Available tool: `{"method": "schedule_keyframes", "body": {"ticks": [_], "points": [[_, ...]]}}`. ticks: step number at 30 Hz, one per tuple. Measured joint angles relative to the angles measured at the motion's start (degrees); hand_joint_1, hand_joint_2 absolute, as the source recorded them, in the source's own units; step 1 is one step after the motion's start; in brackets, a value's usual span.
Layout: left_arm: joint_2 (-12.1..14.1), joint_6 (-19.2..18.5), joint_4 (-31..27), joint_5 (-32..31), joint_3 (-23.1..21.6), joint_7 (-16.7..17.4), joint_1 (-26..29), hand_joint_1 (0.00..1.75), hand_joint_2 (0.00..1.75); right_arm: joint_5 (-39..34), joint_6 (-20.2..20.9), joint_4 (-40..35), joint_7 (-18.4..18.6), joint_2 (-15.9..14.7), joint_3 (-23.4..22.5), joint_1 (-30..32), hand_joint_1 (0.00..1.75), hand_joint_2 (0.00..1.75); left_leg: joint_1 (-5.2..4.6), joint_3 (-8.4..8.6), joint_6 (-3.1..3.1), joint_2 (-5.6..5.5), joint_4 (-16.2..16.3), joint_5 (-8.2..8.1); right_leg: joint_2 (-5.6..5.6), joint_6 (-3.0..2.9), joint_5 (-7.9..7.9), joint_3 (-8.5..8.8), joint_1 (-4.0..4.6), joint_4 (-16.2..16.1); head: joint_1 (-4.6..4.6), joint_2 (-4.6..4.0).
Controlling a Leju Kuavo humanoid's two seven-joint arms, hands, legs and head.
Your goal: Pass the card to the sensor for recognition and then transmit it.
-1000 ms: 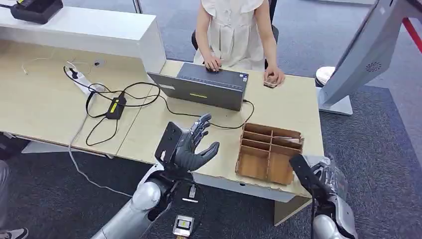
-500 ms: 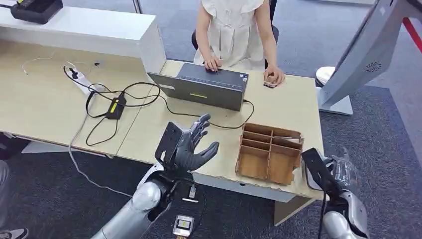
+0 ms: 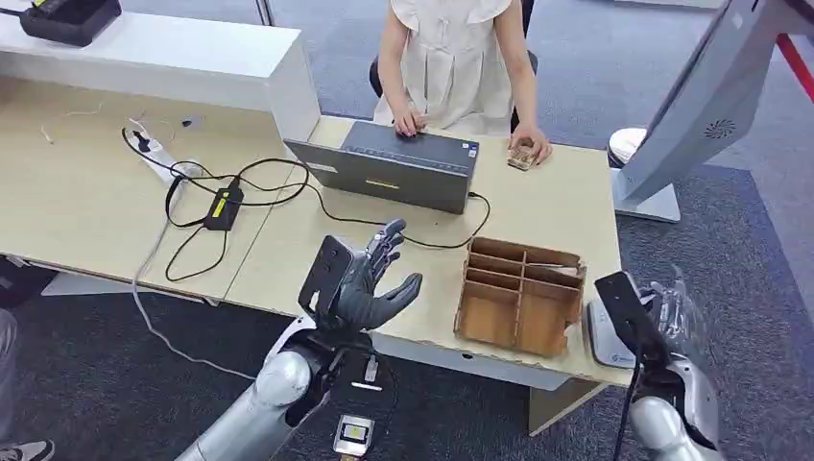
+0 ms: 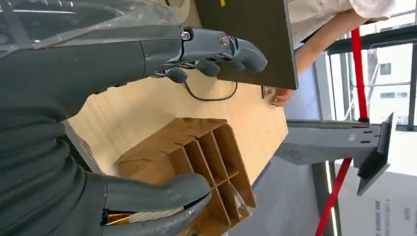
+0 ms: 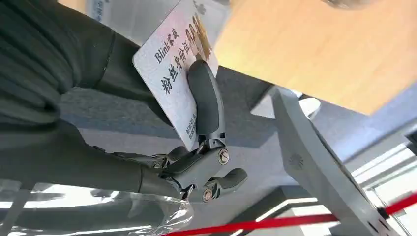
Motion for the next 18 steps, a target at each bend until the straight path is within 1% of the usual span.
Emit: {"method": "schedule_keyframes", "body": {"ticks": [2,3,5,14,15,16,17,18], "points": [[0.0,-0.6,0.0,0.2,-0.1,-0.1,0.0,0.00,1.75,-1.0,-1.1,-1.5,-1.7,0.1,-0.1,-0.4,1.75,1.75,0.00,-0.02,0.00,0.00,0.0,0.00,0.00,0.00,0.00,0.00,0.00,0.0,0.02,0.02],[0.0,-0.8,0.0,0.2,-0.1,-0.2,-0.1,0.00,1.75,-1.2,-1.2,-2.5,-1.9,0.1,-0.1,-0.8,1.75,1.75,0.00,-0.01,0.00,0.00,0.0,0.00,0.00,0.00,0.00,-0.01,0.00,0.0,0.00,0.02],[0.0,-1.1,0.0,0.3,-0.3,-0.3,-0.2,0.00,1.75,-1.1,-1.0,-4.1,-1.8,0.3,-0.1,-1.9,1.75,1.75,0.00,0.02,0.00,0.02,0.0,0.00,0.01,0.00,0.00,0.00,0.00,0.0,0.02,0.02],[0.0,-1.5,0.0,0.3,-0.5,-0.3,-0.4,0.00,1.75,-1.0,-1.0,-5.0,-1.9,0.3,-0.1,-2.6,1.75,1.75,0.00,0.00,0.01,0.02,0.0,0.02,0.00,0.00,0.00,0.01,0.00,0.0,0.02,0.02],[-0.1,-2.9,0.2,0.7,-1.0,-0.3,-1.0,0.00,1.75,-1.1,-0.7,-6.8,-3.6,0.7,0.0,-4.9,1.75,1.75,0.00,-0.01,0.02,0.02,0.0,0.03,0.01,-0.01,0.02,0.01,0.00,0.0,0.00,0.02],[-0.7,-4.5,1.2,1.2,-1.6,-1.9,-2.1,0.00,1.75,-0.7,2.1,-6.8,-6.2,2.5,1.0,-12.3,1.75,1.75,0.00,-0.04,0.00,0.05,0.0,0.06,0.02,-0.04,0.06,-0.05,-0.01,0.0,0.04,0.02],[-1.0,-4.6,1.7,1.6,-2.1,-2.5,-2.5,0.00,1.75,-1.0,3.1,-5.6,-7.2,3.6,2.0,-15.8,1.75,1.75,0.01,0.00,-0.01,0.05,0.0,0.06,0.02,-0.05,0.06,-0.02,0.01,0.0,0.04,0.00],[-1.1,-4.5,1.8,1.8,-2.3,-2.7,-2.7,0.00,1.75,-1.3,3.5,-4.7,-7.8,4.4,2.4,-17.4,1.75,1.75,0.02,-0.01,-0.02,0.04,0.0,0.07,0.01,-0.05,0.06,-0.01,0.01,0.0,0.00,0.02]]}}
